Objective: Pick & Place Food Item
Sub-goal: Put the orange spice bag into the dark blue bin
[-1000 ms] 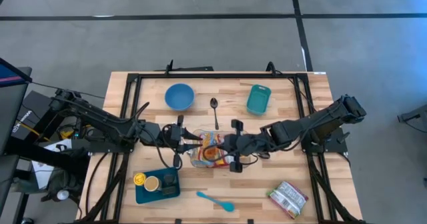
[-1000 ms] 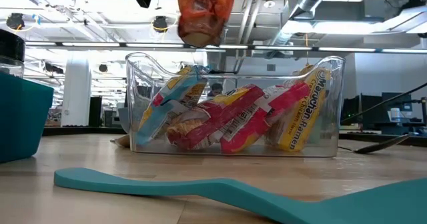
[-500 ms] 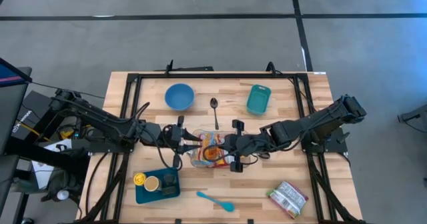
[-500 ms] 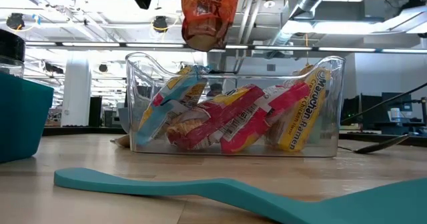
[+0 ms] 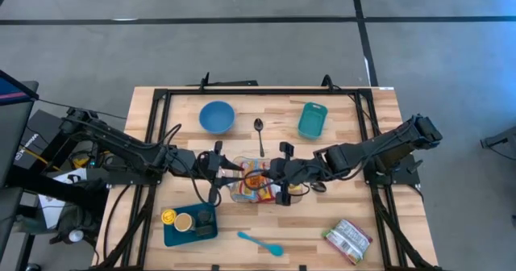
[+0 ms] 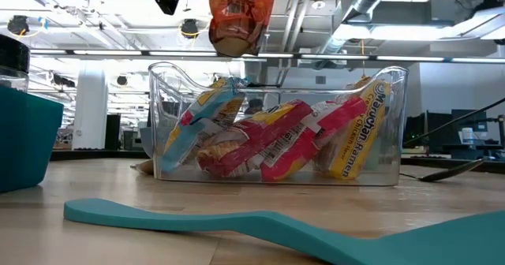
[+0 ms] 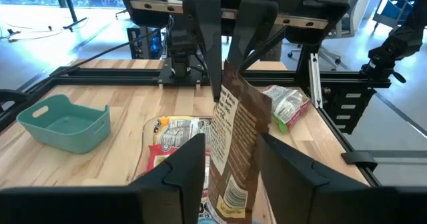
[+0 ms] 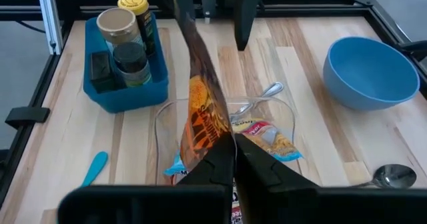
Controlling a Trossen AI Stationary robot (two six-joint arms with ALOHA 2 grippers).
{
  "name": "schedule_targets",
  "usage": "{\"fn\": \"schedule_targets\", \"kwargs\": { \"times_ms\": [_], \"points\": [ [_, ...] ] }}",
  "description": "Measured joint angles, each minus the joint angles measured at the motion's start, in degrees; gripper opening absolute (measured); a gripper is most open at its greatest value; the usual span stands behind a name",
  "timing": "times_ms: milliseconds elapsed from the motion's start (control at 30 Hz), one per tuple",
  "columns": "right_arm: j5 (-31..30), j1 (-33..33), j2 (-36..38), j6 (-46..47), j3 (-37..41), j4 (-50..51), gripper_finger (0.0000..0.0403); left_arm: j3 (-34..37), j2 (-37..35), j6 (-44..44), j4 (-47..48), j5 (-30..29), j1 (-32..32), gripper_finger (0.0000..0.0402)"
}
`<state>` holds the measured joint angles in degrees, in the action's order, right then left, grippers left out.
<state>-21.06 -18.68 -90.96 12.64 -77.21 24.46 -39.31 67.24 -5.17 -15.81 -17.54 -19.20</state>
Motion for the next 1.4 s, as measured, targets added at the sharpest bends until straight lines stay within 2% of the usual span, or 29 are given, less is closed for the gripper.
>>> {"fn": "schedule_targets", "kwargs": {
  "times_ms": [300,533,1400],
  "points": [
    [0.0,0.15,0.0,-0.04,0.0,1.05,0.0,0.0,0.0,-0.02,-0.02,0.0,0.0,0.0153],
    [0.0,0.13,0.0,0.25,0.0,2.14,0.0,0.0,0.0,-0.02,-0.02,0.02,0.0,0.0148],
    [0.19,1.59,0.0,2.4,0.0,-4.58,0.0,0.0,0.0,-0.04,-3.78,0.0,2.01,0.0149]
  ]
}}
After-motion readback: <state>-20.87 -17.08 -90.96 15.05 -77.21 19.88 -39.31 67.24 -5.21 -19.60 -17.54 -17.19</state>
